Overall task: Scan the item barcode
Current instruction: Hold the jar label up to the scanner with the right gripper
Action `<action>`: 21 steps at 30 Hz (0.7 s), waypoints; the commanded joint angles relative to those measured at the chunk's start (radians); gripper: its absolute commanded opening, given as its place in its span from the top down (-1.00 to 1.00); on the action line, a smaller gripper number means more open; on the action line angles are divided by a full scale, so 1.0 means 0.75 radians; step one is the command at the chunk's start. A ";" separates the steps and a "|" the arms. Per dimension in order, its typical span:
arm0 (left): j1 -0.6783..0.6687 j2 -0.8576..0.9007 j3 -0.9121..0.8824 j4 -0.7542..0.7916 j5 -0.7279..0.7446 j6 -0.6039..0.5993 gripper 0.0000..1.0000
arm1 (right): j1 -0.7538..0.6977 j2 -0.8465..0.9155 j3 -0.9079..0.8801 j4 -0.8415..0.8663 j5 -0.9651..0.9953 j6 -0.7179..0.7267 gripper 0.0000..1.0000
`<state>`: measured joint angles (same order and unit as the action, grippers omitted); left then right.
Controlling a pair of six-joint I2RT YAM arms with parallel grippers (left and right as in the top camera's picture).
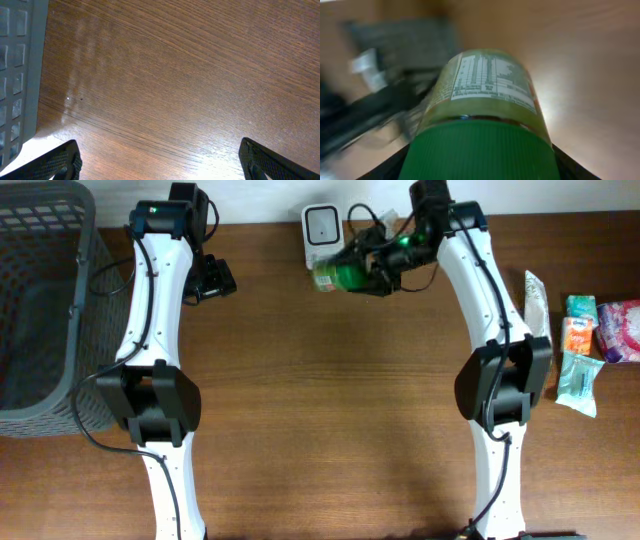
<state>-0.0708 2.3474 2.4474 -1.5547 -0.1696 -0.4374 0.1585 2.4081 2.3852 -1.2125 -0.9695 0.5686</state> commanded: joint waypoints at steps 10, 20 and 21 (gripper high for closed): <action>0.003 -0.006 -0.007 0.002 -0.015 0.016 -0.98 | 0.280 -0.014 0.035 0.718 1.478 -0.142 -0.24; 0.003 -0.006 -0.007 0.002 -0.015 0.017 -0.98 | 0.333 0.111 0.026 1.130 1.629 -0.229 -0.26; 0.003 -0.006 -0.007 0.002 -0.015 0.017 -0.98 | 0.333 0.117 0.026 1.135 1.629 -0.229 -0.25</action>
<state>-0.0708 2.3474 2.4466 -1.5543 -0.1696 -0.4374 0.4019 2.4882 2.3863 -0.3828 0.2207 0.4107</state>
